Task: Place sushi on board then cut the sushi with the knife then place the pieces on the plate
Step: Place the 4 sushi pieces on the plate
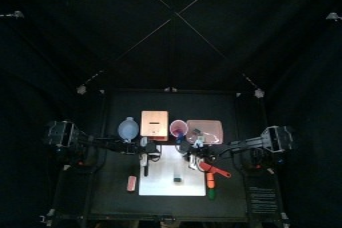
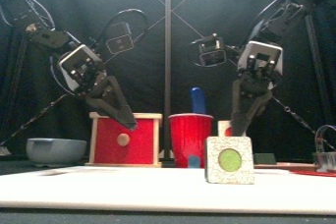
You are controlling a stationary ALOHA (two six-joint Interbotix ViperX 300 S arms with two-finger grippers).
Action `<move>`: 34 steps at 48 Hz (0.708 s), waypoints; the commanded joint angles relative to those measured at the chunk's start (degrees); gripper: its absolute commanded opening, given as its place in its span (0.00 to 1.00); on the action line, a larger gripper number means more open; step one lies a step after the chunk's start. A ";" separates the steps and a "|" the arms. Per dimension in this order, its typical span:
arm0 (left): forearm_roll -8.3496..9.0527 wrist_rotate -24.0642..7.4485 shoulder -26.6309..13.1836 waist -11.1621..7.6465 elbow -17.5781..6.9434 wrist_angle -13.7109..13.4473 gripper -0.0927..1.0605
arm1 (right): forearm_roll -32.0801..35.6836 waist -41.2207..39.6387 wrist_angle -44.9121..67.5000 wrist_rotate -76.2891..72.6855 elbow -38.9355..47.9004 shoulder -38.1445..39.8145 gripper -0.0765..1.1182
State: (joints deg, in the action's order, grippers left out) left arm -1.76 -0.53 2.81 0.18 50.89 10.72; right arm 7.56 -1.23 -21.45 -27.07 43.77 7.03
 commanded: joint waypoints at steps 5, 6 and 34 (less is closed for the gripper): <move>0.00 -0.09 0.26 0.09 -0.62 0.26 0.66 | 1.41 -9.67 -4.31 0.09 3.69 8.79 0.58; 0.09 -0.09 0.26 0.18 -0.62 0.26 0.66 | 1.85 -11.51 -4.92 0.09 4.22 9.23 0.58; 0.00 -0.09 0.26 0.53 -0.53 0.26 0.66 | 7.12 -26.81 -6.68 0.18 5.19 1.58 0.60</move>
State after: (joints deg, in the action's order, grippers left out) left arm -1.76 -0.53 2.81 0.35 50.98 10.81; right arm 14.50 -27.42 -28.92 -26.81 49.39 9.23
